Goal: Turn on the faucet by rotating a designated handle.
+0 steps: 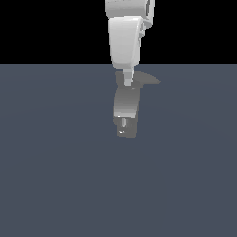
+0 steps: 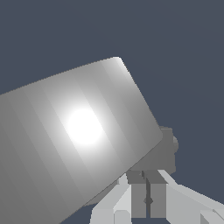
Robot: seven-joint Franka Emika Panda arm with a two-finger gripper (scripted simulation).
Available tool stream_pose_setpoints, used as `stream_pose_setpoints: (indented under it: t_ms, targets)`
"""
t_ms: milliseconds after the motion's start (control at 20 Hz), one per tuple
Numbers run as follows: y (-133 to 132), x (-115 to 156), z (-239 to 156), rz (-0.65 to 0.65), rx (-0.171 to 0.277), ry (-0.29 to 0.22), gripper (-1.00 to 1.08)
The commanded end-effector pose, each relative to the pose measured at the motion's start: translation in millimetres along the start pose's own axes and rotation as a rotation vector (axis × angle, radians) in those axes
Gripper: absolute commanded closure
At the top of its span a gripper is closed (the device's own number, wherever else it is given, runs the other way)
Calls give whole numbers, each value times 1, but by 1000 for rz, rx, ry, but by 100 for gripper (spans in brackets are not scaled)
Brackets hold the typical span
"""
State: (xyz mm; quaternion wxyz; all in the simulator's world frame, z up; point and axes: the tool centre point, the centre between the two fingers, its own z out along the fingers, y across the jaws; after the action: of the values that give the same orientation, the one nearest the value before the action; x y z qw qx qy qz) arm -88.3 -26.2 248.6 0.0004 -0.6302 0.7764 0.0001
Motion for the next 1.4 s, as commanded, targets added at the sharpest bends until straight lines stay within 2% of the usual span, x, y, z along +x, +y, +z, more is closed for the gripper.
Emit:
stream_pose_setpoints:
  t_ms: [0, 50, 100, 1350]
  targets:
    - [0, 28, 0, 27, 0, 1, 108]
    - [0, 28, 0, 27, 0, 1, 108]
    - [0, 10, 0, 2, 1, 0, 108]
    - [-72, 110, 0, 26, 0, 1, 108]
